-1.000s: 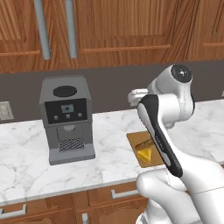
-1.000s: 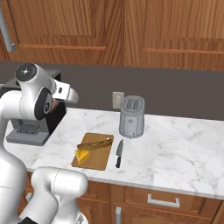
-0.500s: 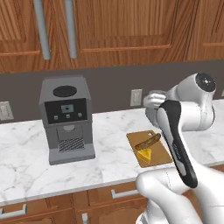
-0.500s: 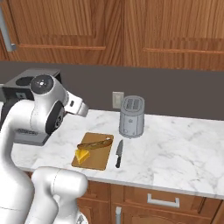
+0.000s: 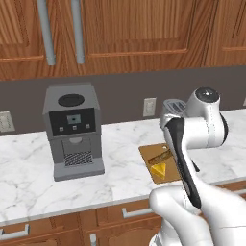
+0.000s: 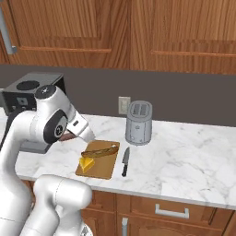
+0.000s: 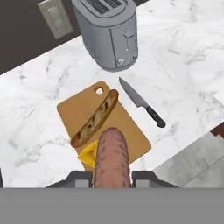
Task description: Retrieve the sausage and cheese from the fridge and place them on the cutting board on the counter.
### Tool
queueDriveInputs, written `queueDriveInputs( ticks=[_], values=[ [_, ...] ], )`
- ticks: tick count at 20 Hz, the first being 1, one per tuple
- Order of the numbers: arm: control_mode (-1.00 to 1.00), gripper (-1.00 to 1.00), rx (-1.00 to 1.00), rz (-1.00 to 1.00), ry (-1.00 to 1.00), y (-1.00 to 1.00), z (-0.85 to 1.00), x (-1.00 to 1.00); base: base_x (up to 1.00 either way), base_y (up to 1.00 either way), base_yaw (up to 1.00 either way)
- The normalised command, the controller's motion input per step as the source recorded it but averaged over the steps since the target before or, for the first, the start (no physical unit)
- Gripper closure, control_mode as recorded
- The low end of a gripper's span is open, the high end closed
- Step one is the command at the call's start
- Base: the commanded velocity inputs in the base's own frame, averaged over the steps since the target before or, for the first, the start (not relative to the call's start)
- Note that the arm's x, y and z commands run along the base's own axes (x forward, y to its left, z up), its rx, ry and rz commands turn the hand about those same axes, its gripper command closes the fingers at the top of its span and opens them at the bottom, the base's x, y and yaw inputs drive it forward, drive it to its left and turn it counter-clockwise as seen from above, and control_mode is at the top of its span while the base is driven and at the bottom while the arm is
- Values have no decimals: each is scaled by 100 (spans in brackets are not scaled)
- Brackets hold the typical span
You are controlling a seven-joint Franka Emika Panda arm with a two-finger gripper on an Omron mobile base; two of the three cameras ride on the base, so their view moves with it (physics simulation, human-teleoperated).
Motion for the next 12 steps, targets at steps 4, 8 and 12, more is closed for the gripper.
queueDriveInputs(
  ticks=[4,8,12],
  values=[
    [-100,100,3,-9,31,-32,-53,2,0,0,0],
    [-100,100,4,0,23,-26,-59,-2,0,0,0],
    [-100,100,0,6,-4,0,-72,-13,0,0,0]
  ],
)
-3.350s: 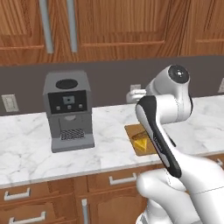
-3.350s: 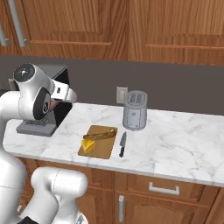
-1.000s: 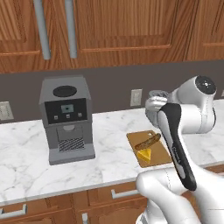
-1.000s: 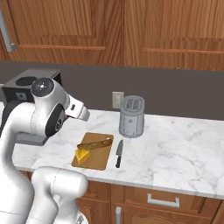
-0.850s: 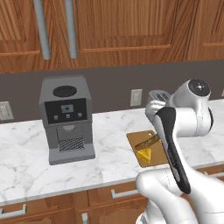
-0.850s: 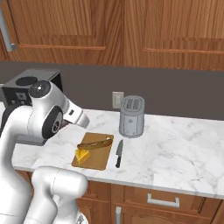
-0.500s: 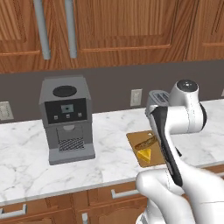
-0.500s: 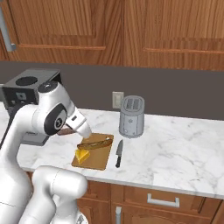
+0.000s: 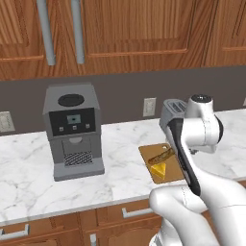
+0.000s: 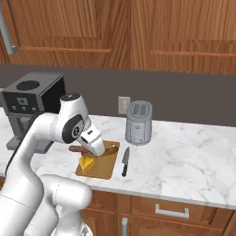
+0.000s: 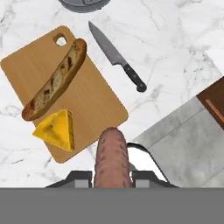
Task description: Retrieve the sausage and cheese from the fridge and place them on the cutting board on the counter.
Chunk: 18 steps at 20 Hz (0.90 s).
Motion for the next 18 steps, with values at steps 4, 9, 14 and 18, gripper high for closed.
queueDriveInputs(
  ticks=[4,9,14,18],
  values=[
    [-100,100,0,2,-11,-6,-56,-5,0,0,0],
    [-100,100,0,0,-2,-20,-45,10,0,0,0],
    [-100,100,1,1,1,-8,-27,33,0,0,0],
    [-100,100,0,6,2,2,-32,11,0,0,0]
  ],
)
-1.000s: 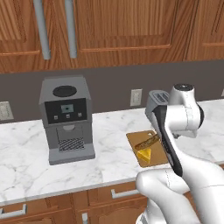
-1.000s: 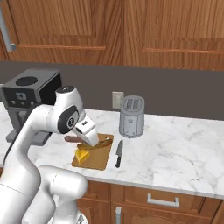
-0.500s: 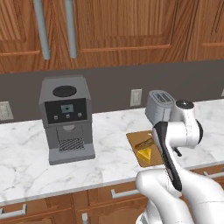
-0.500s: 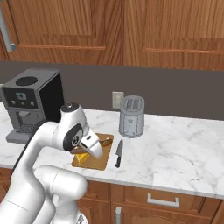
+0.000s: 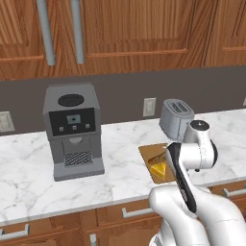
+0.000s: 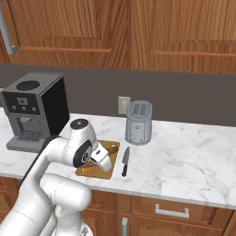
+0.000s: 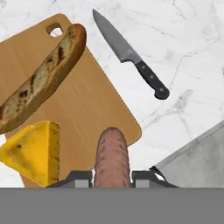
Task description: Retrieve the sausage and cheese from the fridge and place them on the cutting board on the counter.
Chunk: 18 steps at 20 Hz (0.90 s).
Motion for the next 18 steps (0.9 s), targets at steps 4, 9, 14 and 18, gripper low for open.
queueDriveInputs(
  ticks=[4,9,14,18],
  values=[
    [-100,100,0,5,0,1,-39,11,0,0,0],
    [-100,100,0,1,0,0,-31,16,0,0,0],
    [-100,100,0,0,0,13,-30,9,0,0,0],
    [-100,100,0,-4,-1,26,-29,16,0,0,0]
  ],
)
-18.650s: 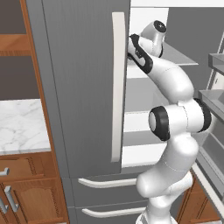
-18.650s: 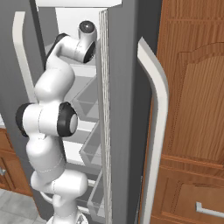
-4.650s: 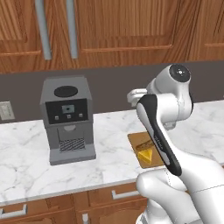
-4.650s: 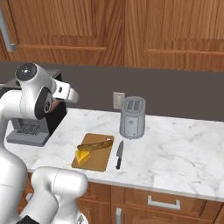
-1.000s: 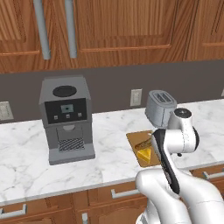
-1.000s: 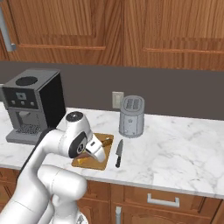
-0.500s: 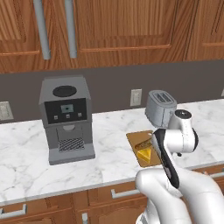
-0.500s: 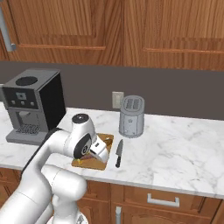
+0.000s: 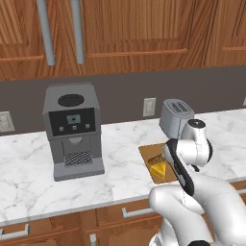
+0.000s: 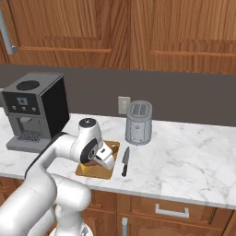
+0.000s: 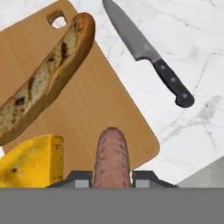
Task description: Retrieve the sausage and cheese from the fridge and place them on the cutting board on the counter.
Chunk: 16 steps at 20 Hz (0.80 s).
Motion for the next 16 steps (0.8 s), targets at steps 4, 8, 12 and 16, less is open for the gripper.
queueDriveInputs(
  ticks=[4,8,12,16],
  values=[
    [-100,100,0,-4,-2,17,-29,22,0,0,0],
    [-100,100,0,-2,0,0,-41,12,0,0,0],
    [-100,100,0,0,0,0,-56,5,0,0,0],
    [-100,100,0,0,0,0,-46,7,0,0,0]
  ],
)
